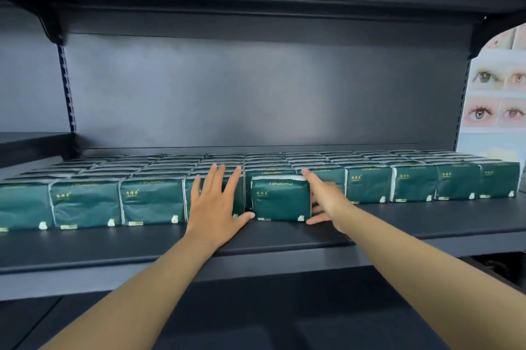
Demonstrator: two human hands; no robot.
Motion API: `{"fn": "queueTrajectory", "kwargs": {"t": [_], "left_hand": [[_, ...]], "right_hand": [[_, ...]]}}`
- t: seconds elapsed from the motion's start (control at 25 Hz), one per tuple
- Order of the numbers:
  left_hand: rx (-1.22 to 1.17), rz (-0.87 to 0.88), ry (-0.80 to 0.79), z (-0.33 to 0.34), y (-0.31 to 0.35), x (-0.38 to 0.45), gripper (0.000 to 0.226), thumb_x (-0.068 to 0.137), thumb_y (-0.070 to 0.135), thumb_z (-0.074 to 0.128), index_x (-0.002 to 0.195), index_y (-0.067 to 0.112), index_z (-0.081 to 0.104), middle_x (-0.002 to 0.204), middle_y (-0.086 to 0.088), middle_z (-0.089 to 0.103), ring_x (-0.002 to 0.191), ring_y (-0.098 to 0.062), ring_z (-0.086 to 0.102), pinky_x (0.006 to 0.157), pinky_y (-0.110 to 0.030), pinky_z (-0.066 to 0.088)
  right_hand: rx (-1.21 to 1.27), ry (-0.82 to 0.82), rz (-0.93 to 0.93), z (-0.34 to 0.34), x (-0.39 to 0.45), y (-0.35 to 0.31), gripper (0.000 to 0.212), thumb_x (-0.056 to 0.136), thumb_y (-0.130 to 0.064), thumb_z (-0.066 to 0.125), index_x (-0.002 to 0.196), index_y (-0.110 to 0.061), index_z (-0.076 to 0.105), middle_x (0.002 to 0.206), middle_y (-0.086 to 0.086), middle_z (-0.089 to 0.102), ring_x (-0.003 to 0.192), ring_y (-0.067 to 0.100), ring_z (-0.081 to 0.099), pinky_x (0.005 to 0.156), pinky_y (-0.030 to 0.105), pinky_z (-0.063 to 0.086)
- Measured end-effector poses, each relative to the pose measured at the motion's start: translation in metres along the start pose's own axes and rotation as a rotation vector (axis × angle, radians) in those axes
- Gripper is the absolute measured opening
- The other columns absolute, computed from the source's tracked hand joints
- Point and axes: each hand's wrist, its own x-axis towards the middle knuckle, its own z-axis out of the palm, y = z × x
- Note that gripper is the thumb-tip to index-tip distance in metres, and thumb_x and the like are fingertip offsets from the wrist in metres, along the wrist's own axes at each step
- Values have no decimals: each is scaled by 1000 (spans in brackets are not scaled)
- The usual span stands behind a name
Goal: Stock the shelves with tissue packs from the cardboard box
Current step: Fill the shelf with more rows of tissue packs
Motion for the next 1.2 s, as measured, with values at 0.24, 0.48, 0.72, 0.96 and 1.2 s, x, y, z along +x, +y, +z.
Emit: {"fn": "queueTrajectory", "kwargs": {"t": [0.24,0.48,0.72,0.96,1.2], "left_hand": [[-26,-3,-55,8,-2,2,88,88,56,51,151,28,-4,159,-5,-1,146,-21,-10,114,-43,-11],[-15,9,-33,8,-2,1,86,90,52,51,151,27,-5,158,-6,3,146,-22,-8,114,-44,-10],[-42,1,-12,9,-1,3,85,88,54,52,151,26,3,157,-7,10,146,-22,-2,115,-44,-8],[-131,85,143,0,0,-6,78,82,41,68,146,15,32,147,-17,36,140,-31,26,114,-50,6],[-274,90,203,-12,38,-69,72,84,59,41,144,19,34,150,-13,31,139,-29,26,113,-49,8]], "right_hand": [[-276,486,-461,18,22,23,46,84,-59,51,109,-20,48,99,-4,56,95,18,54,81,34,43],[-531,378,-701,24,31,29,27,86,-40,61,104,-21,53,104,-6,50,89,16,53,79,34,46],[-606,437,-707,22,27,27,42,81,-43,67,113,-19,52,113,-5,47,103,16,50,80,33,46],[-603,498,-842,5,-16,32,39,84,-35,67,114,-17,53,114,-3,47,107,16,44,84,29,43],[-735,361,-907,-61,-84,94,39,80,-30,72,113,-13,57,117,1,51,108,14,42,91,30,40]]}}
